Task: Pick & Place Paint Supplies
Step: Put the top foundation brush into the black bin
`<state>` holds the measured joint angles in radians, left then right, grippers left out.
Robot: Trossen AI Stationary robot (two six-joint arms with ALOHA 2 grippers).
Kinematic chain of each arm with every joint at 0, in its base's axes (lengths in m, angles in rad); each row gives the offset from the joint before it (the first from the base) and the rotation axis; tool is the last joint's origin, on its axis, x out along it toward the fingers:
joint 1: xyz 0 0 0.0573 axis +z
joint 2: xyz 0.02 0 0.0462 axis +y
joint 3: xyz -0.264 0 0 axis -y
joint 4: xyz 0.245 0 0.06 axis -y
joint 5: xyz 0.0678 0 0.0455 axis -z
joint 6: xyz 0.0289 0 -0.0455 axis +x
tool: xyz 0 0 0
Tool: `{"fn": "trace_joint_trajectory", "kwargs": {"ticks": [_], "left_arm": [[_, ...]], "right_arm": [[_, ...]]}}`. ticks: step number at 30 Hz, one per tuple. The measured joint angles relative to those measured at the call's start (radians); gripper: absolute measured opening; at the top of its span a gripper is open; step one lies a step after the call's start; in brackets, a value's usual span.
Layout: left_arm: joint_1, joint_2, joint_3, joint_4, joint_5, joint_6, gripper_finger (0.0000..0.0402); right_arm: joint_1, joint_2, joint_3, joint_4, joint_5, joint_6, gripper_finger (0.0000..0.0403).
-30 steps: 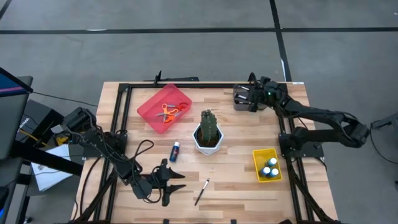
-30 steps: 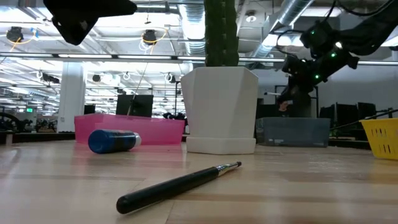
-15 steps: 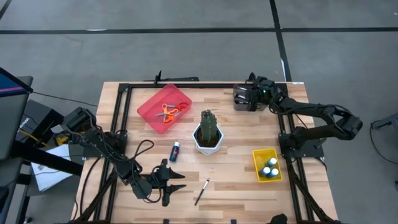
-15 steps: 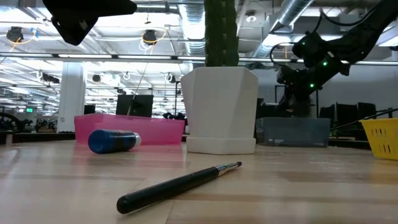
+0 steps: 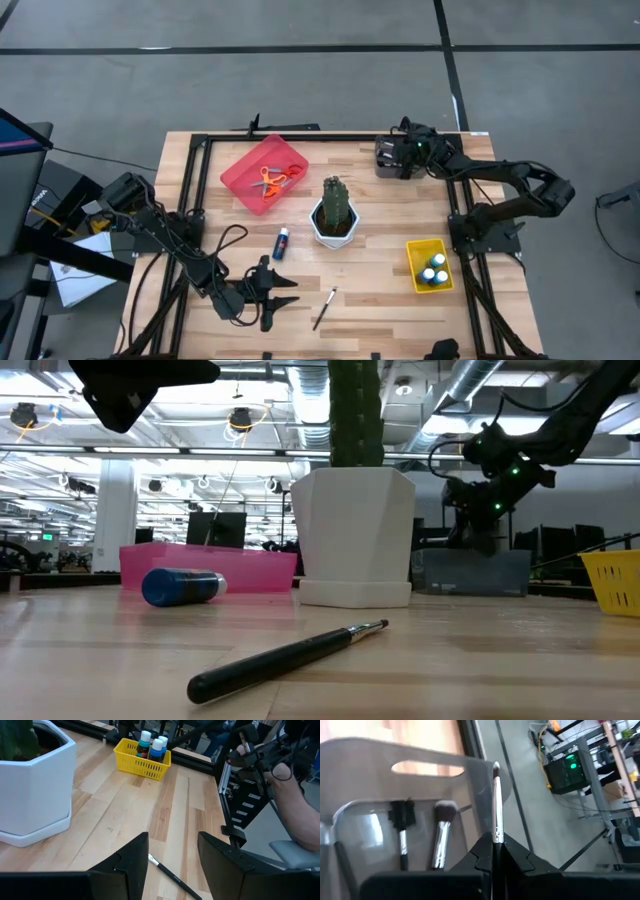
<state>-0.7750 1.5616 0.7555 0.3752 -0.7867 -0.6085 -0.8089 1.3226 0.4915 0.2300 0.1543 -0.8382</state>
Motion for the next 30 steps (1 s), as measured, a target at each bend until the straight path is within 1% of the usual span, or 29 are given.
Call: {"fn": "trace_joint_trajectory", "kwargs": {"ticks": [3,7,9,14,23,30], "left_arm": [[0.000,0.000,0.000,0.000,0.000,0.000,0.0164],[0.000,0.000,0.000,0.000,0.000,0.000,0.0164],[0.000,0.000,0.000,0.000,0.000,0.000,0.0164],[0.000,0.000,0.000,0.000,0.008,0.000,0.0164],[0.000,0.000,0.000,-0.001,0.010,0.000,0.0164],[0.000,0.000,0.000,-0.001,0.010,0.001,0.0164]], "right_arm": [[-0.002,-0.015,0.000,-0.041,-0.001,0.000,0.0010],[-0.016,-0.059,0.000,-0.112,-0.050,0.026,0.0010],[-0.028,-0.088,0.000,-0.126,-0.054,0.050,0.0009],[-0.040,-0.126,0.000,-0.199,-0.111,0.053,0.0009],[-0.044,-0.125,0.000,-0.225,-0.159,0.045,0.0009],[-0.045,-0.125,0.000,-0.223,-0.159,0.045,0.0009]]}}
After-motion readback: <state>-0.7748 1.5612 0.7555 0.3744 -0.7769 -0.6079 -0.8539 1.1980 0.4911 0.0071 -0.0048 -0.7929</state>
